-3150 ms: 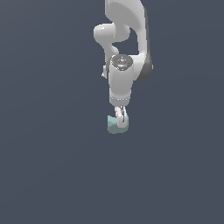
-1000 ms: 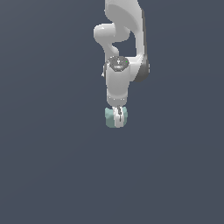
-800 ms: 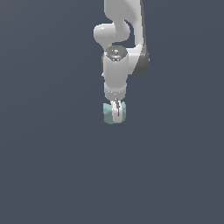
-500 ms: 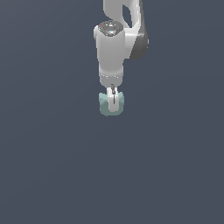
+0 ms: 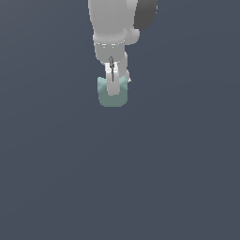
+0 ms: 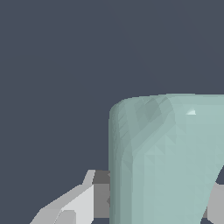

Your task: Pick up the object and move it to a goal position.

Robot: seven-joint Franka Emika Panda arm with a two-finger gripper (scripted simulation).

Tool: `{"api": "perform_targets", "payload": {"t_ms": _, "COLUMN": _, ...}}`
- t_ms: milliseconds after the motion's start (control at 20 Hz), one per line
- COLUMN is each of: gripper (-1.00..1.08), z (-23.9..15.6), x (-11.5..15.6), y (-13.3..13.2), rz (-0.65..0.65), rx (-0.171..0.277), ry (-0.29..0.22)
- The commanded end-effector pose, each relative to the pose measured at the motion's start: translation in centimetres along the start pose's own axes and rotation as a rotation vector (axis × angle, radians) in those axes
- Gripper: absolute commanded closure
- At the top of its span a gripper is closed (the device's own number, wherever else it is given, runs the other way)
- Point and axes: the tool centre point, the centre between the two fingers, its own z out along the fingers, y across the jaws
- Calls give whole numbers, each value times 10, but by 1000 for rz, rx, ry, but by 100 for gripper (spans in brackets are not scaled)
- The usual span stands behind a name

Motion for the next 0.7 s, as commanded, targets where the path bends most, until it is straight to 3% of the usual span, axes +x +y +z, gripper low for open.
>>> {"api": "perform_targets", "payload": {"t_ms": 0, "gripper": 108, "z": -19, "x": 4, "y": 3, "rz": -1, "rx": -1, "ry": 0}}
{"api": "perform_targets", "payload": {"t_ms": 650, "gripper": 108, "z": -62, "x": 14, "y": 8, "rz": -3, "rx": -1, "ry": -1}}
